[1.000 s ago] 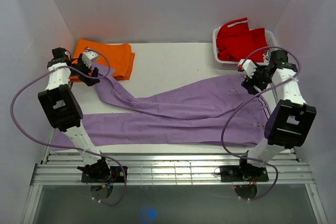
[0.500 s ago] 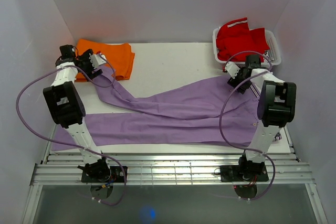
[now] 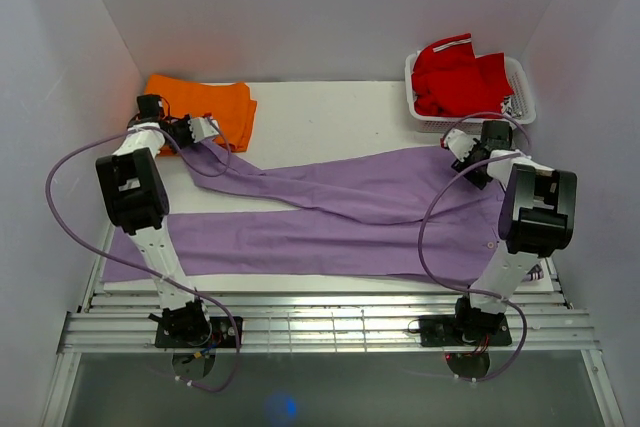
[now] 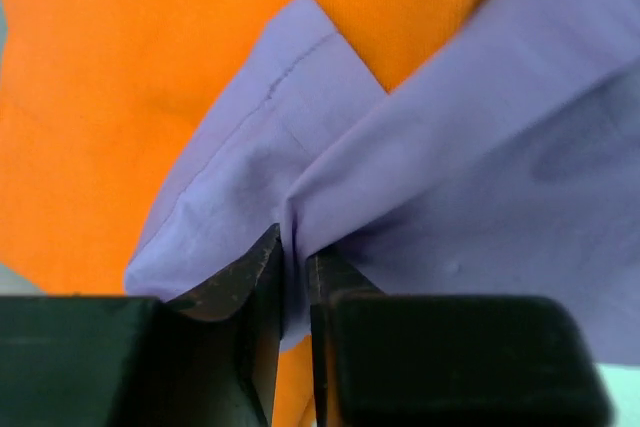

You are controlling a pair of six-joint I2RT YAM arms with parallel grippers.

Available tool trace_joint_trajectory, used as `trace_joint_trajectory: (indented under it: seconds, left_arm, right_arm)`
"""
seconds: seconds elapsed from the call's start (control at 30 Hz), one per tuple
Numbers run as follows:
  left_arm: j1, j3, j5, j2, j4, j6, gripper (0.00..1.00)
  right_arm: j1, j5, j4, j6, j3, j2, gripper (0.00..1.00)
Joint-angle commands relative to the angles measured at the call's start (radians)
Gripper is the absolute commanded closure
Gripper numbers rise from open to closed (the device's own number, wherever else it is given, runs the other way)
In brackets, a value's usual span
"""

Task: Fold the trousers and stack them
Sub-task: Flatten the trousers out

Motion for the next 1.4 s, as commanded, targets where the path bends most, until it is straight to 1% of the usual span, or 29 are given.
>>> trace_joint_trajectory:
  seconds: [0.0,0.03,0.07,0.1,0.17,0.2,0.33,0.47,0.53,0.57,0.63,0.7,0.77,0.83,0.87,0.9,0.93,0.97,1.0,1.03,1.07,1.1,1.13,1.17,1.2,1.23,1.27,1.33,1.37]
  left_arm:
    - [0.003,-0.062,-0.017,-0.155,0.045,-0.017,0.76]
    - [0.003,-0.081,-0.037,-0.186,0.037,-0.026,0.82]
    - [0.003,-0.12,-0.051,-0.216,0.026,-0.034,0.95]
    - [0.003,-0.135,-0.065,-0.283,-0.001,-0.044,1.0]
    - [0.003,-0.164,-0.118,-0.347,-0.039,-0.079,1.0]
    - [0.003,-0.186,-0.138,-0.377,-0.108,-0.08,1.0]
    - [0.003,-0.25,-0.258,-0.54,-0.234,-0.124,1.0]
    - [0.003,-0.261,-0.37,-0.582,-0.354,-0.193,1.0]
    - [0.003,-0.222,-0.43,-0.566,-0.388,-0.257,1.0]
    - [0.003,-0.197,-0.447,-0.534,-0.435,-0.286,1.0]
    - [0.003,-0.113,-0.464,-0.496,-0.489,-0.372,1.0]
    - [0.0,-0.076,-0.47,-0.426,-0.532,-0.412,1.0]
    - [-0.002,-0.037,-0.475,-0.375,-0.514,-0.46,1.0]
    - [-0.002,-0.013,-0.488,-0.269,-0.476,-0.497,1.0]
    - [0.0,0.031,-0.488,-0.229,-0.439,-0.506,1.0]
    - [0.002,0.062,-0.488,-0.147,-0.419,-0.512,1.0]
    - [0.0,0.091,-0.49,-0.108,-0.393,-0.524,0.97]
    - [0.0,0.165,-0.49,-0.068,-0.358,-0.529,0.88]
    - [-0.002,0.209,-0.488,0.017,-0.351,-0.531,0.82]
    - [-0.003,0.258,-0.49,0.061,-0.351,-0.531,0.74]
    - [-0.003,0.364,-0.526,0.101,-0.353,-0.529,0.64]
    - [-0.003,0.413,-0.536,0.136,-0.351,-0.534,0.52]
    - [-0.002,0.459,-0.545,0.185,-0.346,-0.537,0.45]
    - [0.002,0.496,-0.551,0.193,-0.324,-0.555,0.4]
    - [0.005,0.535,-0.548,0.19,-0.311,-0.569,0.31]
    - [0.008,0.537,-0.541,0.155,-0.302,-0.581,0.23]
    - [0.017,0.521,-0.525,0.124,-0.284,-0.598,0.22]
    - [0.037,0.405,-0.446,0.043,-0.279,-0.63,0.17]
    - [0.044,0.347,-0.427,-0.053,-0.267,-0.636,0.17]
  right_arm:
    - [-0.056,0.072,-0.01,0.006,-0.073,-0.046,0.43]
    - [-0.069,0.074,0.003,0.008,-0.106,-0.06,0.43]
    - [-0.093,0.077,0.01,0.012,-0.12,-0.074,0.43]
    - [-0.107,0.078,0.027,0.016,-0.133,-0.1,0.43]
    - [-0.145,0.066,0.042,0.02,-0.173,-0.129,0.43]
    - [-0.158,0.061,0.053,0.025,-0.184,-0.155,0.43]
    - [-0.205,0.026,0.073,0.031,-0.225,-0.22,0.43]
    - [-0.244,-0.012,0.079,0.037,-0.239,-0.266,0.42]
    - [-0.251,-0.02,0.081,0.039,-0.245,-0.279,0.42]
    - [-0.257,-0.028,0.09,0.039,-0.248,-0.283,0.42]
    - [-0.259,-0.032,0.087,0.039,-0.25,-0.284,0.42]
    - [-0.258,-0.054,0.07,0.039,-0.253,-0.281,0.42]
    - [-0.258,-0.058,0.05,0.032,-0.252,-0.272,0.42]
    - [-0.256,-0.052,0.033,0.029,-0.239,-0.241,0.42]
    - [-0.258,-0.046,0.033,0.028,-0.236,-0.229,0.43]
    - [-0.258,-0.037,0.033,0.023,-0.235,-0.211,0.43]
    - [-0.261,-0.022,0.033,0.016,-0.238,-0.204,0.43]
    - [-0.262,-0.014,0.036,0.006,-0.239,-0.192,0.43]
    - [-0.265,-0.008,0.044,0.002,-0.242,-0.186,0.43]
    - [-0.268,0.004,0.047,-0.001,-0.241,-0.183,0.43]
    - [-0.271,0.008,0.05,-0.003,-0.239,-0.175,0.43]
    - [-0.274,0.011,0.055,-0.003,-0.236,-0.174,0.43]
    - [-0.277,0.012,0.055,-0.001,-0.232,-0.174,0.43]
    - [-0.277,0.012,0.052,0.0,-0.226,-0.178,0.43]
    - [-0.277,0.011,0.044,0.0,-0.224,-0.186,0.43]
    - [-0.277,0.002,0.038,-0.001,-0.224,-0.194,0.43]
    - [-0.277,-0.003,0.032,-0.003,-0.222,-0.213,0.43]
    - [-0.277,-0.035,-0.003,-0.001,-0.215,-0.236,0.43]
    - [-0.277,-0.051,-0.019,0.003,-0.212,-0.261,0.43]
